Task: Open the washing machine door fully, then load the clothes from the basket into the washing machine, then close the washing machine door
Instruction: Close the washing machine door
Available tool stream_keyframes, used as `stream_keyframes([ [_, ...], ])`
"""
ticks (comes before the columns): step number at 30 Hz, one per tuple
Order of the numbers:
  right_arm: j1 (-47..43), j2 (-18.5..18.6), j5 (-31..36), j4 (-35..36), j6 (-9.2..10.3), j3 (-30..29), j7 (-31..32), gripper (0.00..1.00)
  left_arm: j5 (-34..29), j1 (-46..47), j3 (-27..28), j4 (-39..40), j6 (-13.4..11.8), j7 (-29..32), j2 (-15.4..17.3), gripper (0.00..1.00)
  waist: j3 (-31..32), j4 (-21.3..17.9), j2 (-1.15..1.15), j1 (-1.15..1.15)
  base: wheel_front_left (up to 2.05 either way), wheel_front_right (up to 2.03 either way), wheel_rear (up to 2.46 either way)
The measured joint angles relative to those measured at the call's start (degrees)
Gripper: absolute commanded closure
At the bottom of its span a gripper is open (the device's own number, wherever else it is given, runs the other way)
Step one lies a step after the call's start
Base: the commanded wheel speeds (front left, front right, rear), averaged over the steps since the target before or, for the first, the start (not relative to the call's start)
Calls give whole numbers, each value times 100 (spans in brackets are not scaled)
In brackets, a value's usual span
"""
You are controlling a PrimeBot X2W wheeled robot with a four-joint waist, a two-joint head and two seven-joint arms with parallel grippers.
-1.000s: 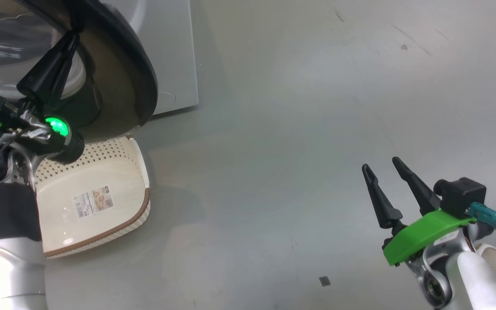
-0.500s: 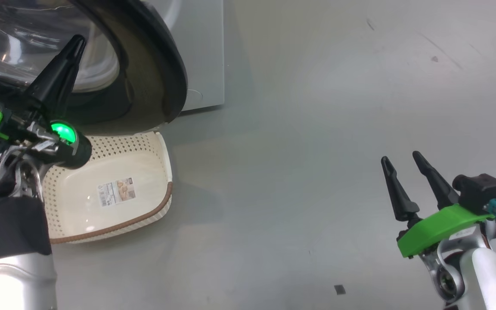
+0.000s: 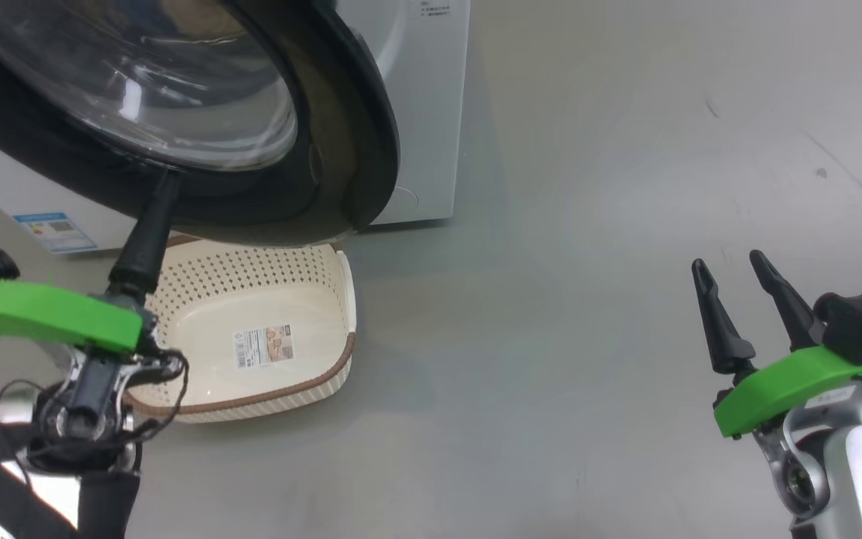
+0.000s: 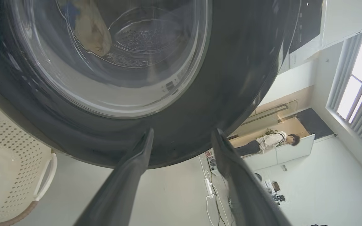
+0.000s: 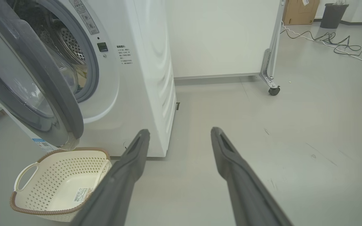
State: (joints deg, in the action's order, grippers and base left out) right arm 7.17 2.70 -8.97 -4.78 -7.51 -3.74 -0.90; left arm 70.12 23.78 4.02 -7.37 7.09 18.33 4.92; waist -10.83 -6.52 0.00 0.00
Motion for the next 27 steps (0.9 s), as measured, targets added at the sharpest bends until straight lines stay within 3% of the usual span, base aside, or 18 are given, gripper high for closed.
stream_keyframes([
  [6,-181,0,49,76,0,-12,92,0,-1734,-645,-458,45,-34,-1294,370,0,234,134,0,0,0,0,0],
  [15,-245,0,192,140,0,21,161,0,-3950,-1374,-924,249,-926,-2572,610,0,372,156,0,0,0,0,0],
  [22,-335,0,302,167,0,59,235,0,-4662,-1879,-1189,321,-1338,-2839,691,0,391,253,0,0,0,0,0],
  [27,-335,0,337,174,0,62,244,0,-4704,-2110,-1249,409,-1438,-2841,691,0,396,327,0,0,0,0,0],
])
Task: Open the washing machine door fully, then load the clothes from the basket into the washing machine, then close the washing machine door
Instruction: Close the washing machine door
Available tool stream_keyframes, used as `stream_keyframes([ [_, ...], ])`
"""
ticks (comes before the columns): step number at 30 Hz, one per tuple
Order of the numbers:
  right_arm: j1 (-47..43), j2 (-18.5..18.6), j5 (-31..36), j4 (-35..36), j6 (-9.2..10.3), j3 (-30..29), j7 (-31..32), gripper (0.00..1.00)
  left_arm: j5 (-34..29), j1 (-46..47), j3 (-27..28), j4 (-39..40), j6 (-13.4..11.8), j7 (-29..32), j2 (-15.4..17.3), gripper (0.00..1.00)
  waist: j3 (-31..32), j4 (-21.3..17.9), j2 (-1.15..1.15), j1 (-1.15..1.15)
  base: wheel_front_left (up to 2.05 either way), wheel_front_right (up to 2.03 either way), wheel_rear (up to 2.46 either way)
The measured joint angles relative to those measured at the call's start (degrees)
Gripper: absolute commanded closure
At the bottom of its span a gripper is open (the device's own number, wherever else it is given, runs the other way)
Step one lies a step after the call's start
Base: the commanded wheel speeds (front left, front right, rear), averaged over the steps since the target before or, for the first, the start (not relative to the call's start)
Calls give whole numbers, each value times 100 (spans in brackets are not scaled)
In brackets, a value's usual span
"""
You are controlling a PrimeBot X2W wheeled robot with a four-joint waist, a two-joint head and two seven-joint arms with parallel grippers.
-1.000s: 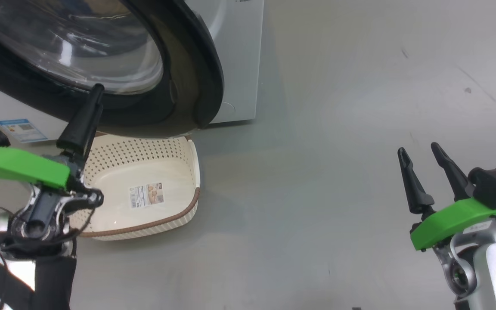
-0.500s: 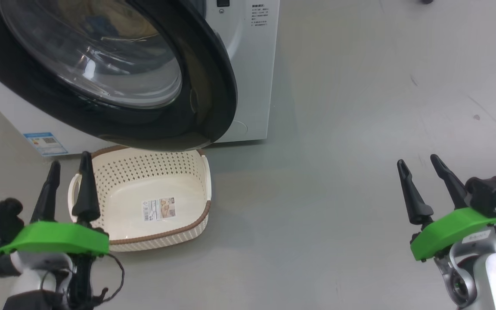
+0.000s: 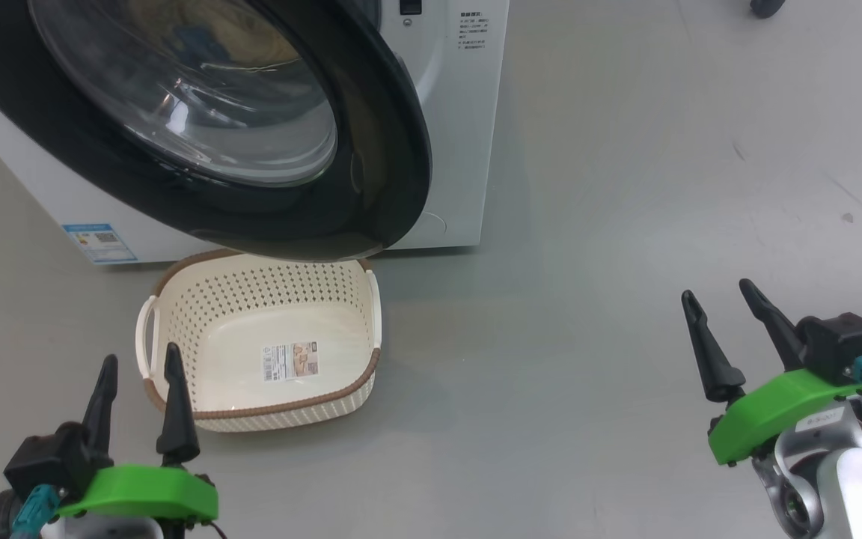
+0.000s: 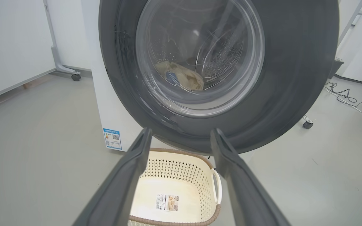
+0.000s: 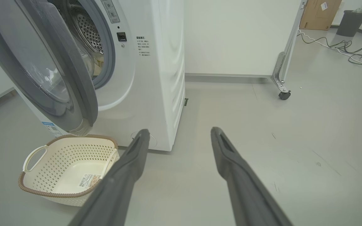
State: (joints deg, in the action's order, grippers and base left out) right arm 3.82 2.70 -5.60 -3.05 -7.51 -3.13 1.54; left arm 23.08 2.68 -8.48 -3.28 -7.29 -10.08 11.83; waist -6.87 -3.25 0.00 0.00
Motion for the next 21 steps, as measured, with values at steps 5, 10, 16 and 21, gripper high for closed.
stream_keyframes([
  [5,0,0,5,8,0,26,7,0,-37,-56,-31,47,-41,1,0,0,-21,42,0,0,0,0,0],
  [10,0,0,5,8,0,56,29,0,-37,-55,-73,69,-42,9,2,0,-1,42,0,0,0,0,0],
  [16,-11,0,5,8,0,70,49,0,-36,-54,-115,69,-81,53,0,0,43,45,0,0,0,0,0],
  [21,-10,0,5,9,0,97,49,0,-36,-53,-137,68,-82,62,0,0,25,7,0,0,0,0,0],
])
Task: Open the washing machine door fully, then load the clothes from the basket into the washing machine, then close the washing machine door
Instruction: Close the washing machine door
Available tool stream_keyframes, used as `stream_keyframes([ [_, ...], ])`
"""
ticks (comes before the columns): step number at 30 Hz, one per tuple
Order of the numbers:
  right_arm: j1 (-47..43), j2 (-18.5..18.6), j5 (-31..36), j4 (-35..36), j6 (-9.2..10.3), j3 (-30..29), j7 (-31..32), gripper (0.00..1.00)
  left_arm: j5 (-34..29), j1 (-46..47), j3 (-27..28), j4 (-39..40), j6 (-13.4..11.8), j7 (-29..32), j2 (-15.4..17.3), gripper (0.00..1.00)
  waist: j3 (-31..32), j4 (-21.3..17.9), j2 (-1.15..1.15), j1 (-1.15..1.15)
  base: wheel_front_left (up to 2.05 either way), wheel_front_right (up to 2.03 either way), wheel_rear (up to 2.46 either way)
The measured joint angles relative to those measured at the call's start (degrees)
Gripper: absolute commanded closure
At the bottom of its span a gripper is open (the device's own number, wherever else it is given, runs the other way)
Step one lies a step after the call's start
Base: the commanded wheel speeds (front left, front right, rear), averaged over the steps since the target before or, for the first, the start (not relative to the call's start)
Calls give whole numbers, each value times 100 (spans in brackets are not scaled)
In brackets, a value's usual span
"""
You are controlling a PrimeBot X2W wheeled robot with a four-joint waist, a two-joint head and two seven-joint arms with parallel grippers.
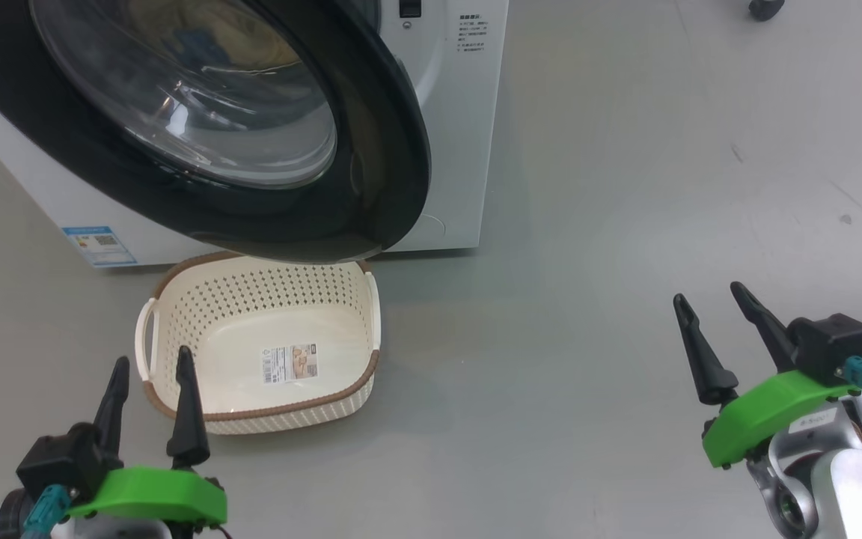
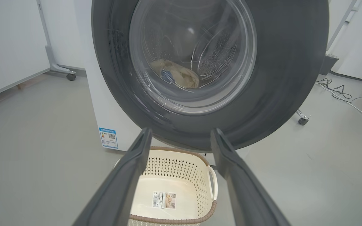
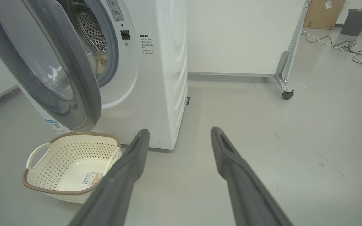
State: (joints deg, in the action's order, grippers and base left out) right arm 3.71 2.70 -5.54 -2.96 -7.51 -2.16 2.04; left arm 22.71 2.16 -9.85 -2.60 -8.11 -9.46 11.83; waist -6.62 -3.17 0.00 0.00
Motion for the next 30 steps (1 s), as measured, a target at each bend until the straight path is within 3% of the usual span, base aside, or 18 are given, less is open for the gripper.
stream_keyframes([
  [10,2,0,-46,14,0,-68,10,0,0,0,-25,5,-52,27,13,0,-2,-28,0,0,0,0,0],
  [11,4,-1,-60,21,0,-112,11,48,0,0,-40,12,-52,42,13,0,-13,-24,0,0,0,0,0],
  [12,11,-1,-63,26,0,-158,26,84,0,2,-55,19,-52,42,13,0,-28,-13,0,0,0,0,0],
  [13,19,0,-79,49,0,-205,37,100,0,9,-78,25,-51,42,13,0,-44,2,0,0,0,0,0],
  [22,620,204,-37,447,0,-435,207,100,-1,497,-371,-138,109,-12,-57,0,-233,465,0,0,0,0,0],
  [30,1345,660,-89,514,0,465,464,100,-1,667,-547,-485,205,-121,-213,0,-227,1139,0,0,0,0,0],
])
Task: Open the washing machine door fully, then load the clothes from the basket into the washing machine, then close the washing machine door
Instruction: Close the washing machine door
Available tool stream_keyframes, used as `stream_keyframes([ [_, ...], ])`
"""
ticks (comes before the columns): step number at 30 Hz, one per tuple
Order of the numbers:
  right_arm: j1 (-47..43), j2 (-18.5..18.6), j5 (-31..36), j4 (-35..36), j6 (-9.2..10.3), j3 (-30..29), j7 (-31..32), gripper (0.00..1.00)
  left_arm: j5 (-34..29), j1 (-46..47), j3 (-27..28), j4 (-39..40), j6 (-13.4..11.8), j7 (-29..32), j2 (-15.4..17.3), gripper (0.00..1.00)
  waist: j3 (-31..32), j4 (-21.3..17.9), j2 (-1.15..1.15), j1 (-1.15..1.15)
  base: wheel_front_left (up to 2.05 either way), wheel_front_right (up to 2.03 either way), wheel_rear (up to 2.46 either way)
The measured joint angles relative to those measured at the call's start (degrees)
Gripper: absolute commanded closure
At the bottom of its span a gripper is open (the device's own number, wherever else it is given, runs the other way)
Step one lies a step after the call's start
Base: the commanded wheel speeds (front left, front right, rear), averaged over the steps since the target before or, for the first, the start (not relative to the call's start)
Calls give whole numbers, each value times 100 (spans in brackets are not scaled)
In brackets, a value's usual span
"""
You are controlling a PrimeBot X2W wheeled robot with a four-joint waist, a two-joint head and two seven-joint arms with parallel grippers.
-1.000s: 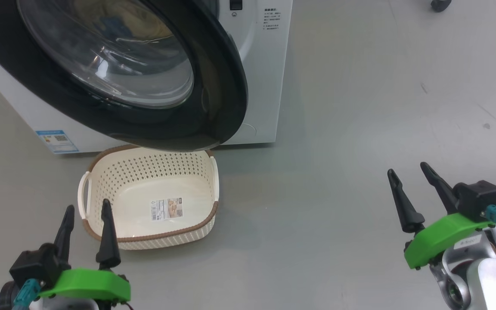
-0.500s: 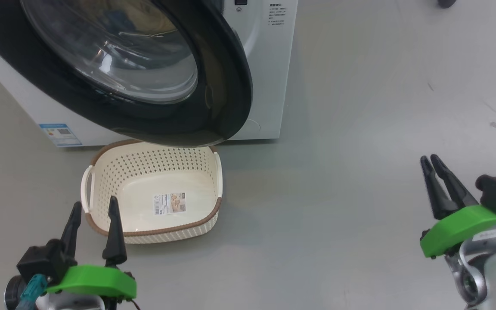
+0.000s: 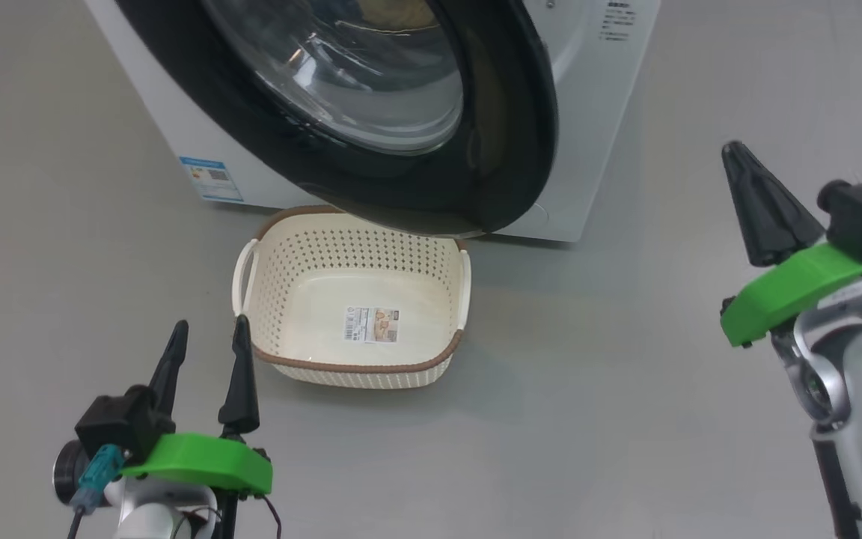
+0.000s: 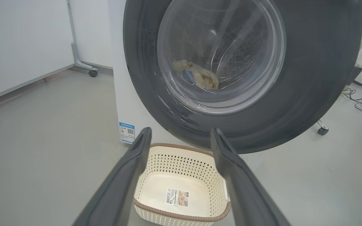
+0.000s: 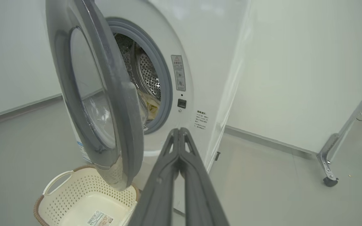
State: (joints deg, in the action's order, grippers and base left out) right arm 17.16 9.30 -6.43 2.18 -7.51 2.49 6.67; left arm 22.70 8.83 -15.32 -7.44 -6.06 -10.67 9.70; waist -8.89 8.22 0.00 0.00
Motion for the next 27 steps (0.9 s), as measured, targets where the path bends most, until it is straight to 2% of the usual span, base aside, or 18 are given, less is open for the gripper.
stream_keyframes([
  [6,928,177,-318,-219,0,658,92,100,0,59,-123,-201,56,-93,-91,0,73,520,0,0,0,0,0],
  [15,1900,495,-720,-1518,0,1263,69,100,18,155,-201,-396,107,-174,-204,0,214,1221,0,0,0,0,0],
  [27,3051,691,-915,-3074,0,1558,-62,100,18,235,-266,-519,151,-242,-274,0,164,1586,0,0,0,0,0],
])
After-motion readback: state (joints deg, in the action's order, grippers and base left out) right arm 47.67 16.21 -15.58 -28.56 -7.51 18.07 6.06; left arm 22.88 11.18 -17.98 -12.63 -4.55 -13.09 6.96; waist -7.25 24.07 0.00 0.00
